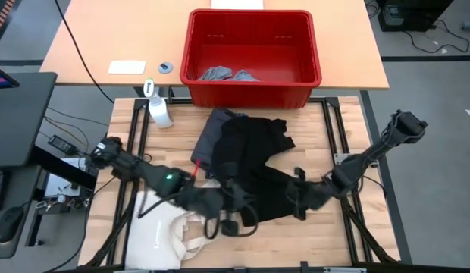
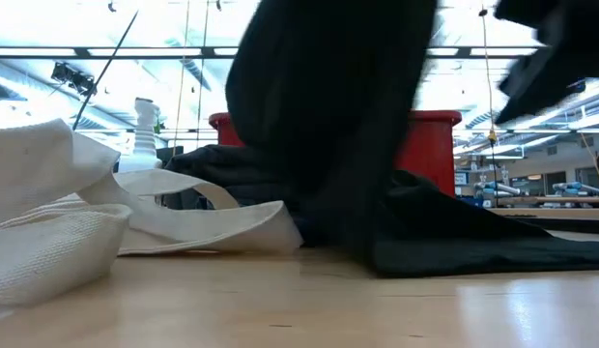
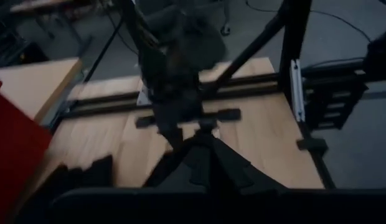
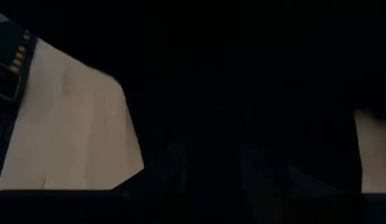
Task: Fold Laundry from Bin
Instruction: Fold the black shirt
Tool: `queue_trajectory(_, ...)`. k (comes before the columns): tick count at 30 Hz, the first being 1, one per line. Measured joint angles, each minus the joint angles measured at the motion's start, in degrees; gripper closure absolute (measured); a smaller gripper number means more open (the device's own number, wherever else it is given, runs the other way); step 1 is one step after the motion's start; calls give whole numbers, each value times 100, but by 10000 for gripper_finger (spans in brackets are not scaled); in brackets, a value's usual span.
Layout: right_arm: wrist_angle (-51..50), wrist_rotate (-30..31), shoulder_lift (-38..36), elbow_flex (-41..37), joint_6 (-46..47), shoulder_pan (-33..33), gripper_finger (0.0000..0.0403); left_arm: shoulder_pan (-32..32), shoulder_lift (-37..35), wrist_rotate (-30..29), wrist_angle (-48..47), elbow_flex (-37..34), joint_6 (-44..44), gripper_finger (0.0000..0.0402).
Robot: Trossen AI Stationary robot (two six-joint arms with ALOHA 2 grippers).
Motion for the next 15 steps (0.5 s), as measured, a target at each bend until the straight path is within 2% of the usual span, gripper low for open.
queue_trajectory(4,-356,411,-2,-226,1182,605,249,409,285,275,532,0,221,397)
queue_trajectory(7,-233,1032,2,-441,1625,964,249,704,570,796,827,0,227,397)
queue_trajectory(9,193,1564,2,-610,1595,1183,249,891,797,1119,1018,0,286,397)
queue_trajectory(15,1585,2690,2,-1008,860,1619,249,1296,1259,1174,1583,-4,347,397)
